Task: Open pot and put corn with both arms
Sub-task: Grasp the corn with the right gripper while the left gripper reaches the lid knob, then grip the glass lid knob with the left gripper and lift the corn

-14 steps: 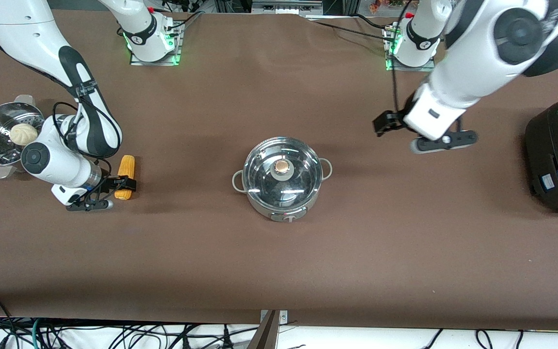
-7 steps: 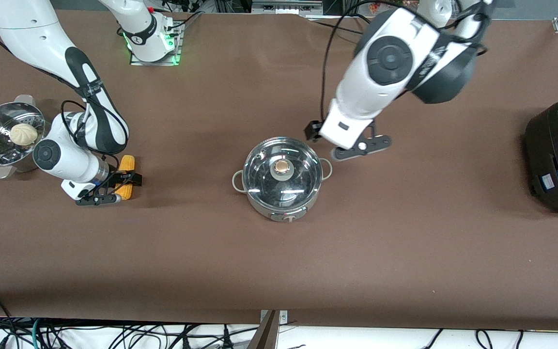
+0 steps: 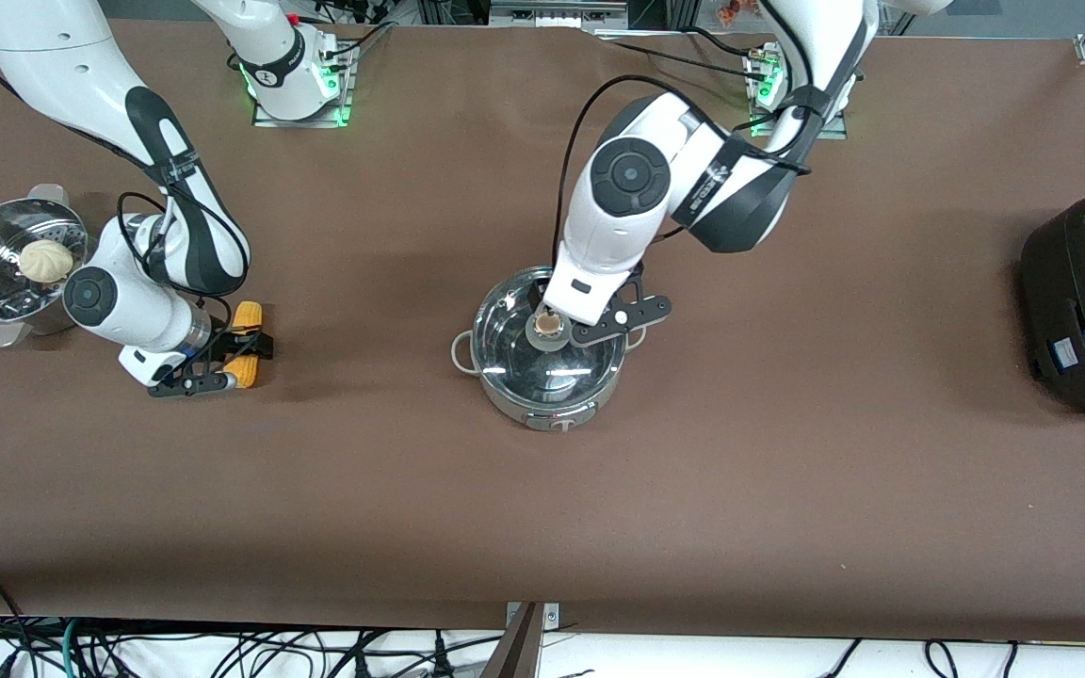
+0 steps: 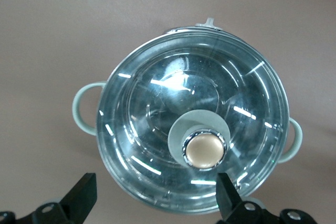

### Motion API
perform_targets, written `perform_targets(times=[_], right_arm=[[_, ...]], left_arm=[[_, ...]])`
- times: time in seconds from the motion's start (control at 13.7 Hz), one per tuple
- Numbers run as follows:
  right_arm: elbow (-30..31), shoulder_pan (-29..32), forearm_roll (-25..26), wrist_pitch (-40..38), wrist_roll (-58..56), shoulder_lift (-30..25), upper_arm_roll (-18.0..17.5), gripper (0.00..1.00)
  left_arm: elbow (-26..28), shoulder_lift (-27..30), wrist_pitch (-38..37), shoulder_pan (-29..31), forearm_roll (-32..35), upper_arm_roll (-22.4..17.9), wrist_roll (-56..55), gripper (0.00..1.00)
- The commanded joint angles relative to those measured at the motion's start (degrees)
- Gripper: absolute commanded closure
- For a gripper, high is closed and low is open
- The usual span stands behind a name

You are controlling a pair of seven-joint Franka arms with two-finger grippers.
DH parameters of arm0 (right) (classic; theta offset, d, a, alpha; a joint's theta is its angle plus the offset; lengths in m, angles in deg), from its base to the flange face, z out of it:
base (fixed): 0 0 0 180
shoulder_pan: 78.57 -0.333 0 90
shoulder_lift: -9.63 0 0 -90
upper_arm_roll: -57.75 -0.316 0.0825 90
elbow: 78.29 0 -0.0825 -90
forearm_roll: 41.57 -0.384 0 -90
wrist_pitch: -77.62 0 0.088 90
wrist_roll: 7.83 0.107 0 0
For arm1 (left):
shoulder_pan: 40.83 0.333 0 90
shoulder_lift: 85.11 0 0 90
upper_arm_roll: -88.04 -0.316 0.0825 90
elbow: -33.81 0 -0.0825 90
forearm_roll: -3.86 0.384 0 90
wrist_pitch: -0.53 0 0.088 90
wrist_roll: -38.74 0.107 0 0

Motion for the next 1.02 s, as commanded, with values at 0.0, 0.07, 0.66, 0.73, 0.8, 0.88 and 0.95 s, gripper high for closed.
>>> perform_targets(times=[0.0, 0.07, 0.66, 0.73, 0.8, 0.88, 0.95], right_arm=[[1.9, 0.2, -0.4, -0.4, -1.8, -2.6, -0.1, 1.0], [1.9, 0.2, -0.4, -0.4, -1.8, -2.6, -0.1, 1.0], [-11.6, 0.1, -0.4, -21.1, -1.2, -7.2, -0.5, 1.0], [-15.8, 0.1, -0.3, -26.0, -1.2, -7.3, -0.6, 1.0], [-19.8, 0.1, -0.2, -30.5, -1.2, -7.3, -0.6, 1.0], [-23.2, -0.1, -0.2, -34.0, -1.2, -7.3, -0.6, 1.0], [-25.6, -0.7, -0.2, -36.5, -1.1, -7.3, -0.6, 1.0]], left_arm=[[-6.5, -4.8, -0.8, -4.5, 2.9, -3.3, -3.9, 0.0], [-8.1, -6.4, -0.8, -6.0, 2.9, -4.8, -5.2, 0.0], [-8.5, -9.9, 4.5, -8.1, 2.9, -7.2, -6.4, 0.0], [-8.5, -9.8, 4.4, -8.1, 3.0, -7.3, -6.4, 0.01], [-8.5, -9.8, 4.4, -8.1, 3.0, -7.3, -6.4, 0.04], [-8.4, -9.8, 4.4, -8.1, 3.0, -7.3, -6.4, 0.08], [-8.4, -9.8, 4.4, -8.1, 2.9, -7.3, -6.4, 0.14]])
